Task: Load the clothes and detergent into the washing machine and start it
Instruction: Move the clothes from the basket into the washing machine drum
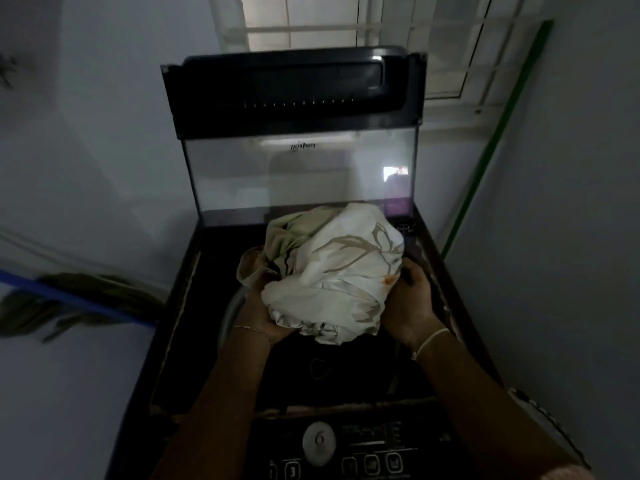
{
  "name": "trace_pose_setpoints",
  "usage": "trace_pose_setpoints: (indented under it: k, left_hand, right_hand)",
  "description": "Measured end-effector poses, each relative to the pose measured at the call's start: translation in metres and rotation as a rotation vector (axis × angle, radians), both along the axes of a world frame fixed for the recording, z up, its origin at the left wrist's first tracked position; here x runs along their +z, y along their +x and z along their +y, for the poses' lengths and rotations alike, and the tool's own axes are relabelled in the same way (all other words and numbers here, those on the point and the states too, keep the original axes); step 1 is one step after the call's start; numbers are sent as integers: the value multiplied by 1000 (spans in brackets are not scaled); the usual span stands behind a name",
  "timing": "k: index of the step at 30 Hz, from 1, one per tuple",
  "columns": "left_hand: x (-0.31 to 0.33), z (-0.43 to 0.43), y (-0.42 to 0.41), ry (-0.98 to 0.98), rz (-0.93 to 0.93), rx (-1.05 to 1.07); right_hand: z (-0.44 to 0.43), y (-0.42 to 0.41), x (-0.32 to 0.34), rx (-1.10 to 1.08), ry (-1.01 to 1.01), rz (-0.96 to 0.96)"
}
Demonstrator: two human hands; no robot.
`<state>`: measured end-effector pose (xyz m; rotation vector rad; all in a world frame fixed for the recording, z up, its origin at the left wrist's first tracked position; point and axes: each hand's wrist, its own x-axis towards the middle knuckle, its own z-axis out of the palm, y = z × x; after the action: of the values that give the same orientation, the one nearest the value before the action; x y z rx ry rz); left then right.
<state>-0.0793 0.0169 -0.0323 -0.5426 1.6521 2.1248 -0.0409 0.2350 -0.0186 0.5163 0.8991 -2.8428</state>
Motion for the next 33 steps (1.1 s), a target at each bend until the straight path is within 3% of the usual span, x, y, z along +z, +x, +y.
trace_pose_setpoints:
  k: [1, 8, 16, 20, 24, 33]
  left_hand:
    - [-10, -5, -1, -122, 110, -57]
    - [-36, -13, -23, -615, 75, -255]
    - [-81, -11, -30, -467, -193, -629]
    - [-105, -11, -25, -564, -96, -778]
    - [-114, -15, -35, -505, 5, -549]
    - [-107, -12, -33, -460, -12, -492]
  right_hand:
    - [-4, -1, -2, -7, 17, -50]
    - [-27, -17, -49, 22, 279, -472]
    - [-43, -23, -76, 187, 584, -687]
    - [-49, -23, -89, 195, 656, -684]
    - [-50, -24, -91, 209, 755, -644]
    - [-52, -25, -92, 276, 771, -604]
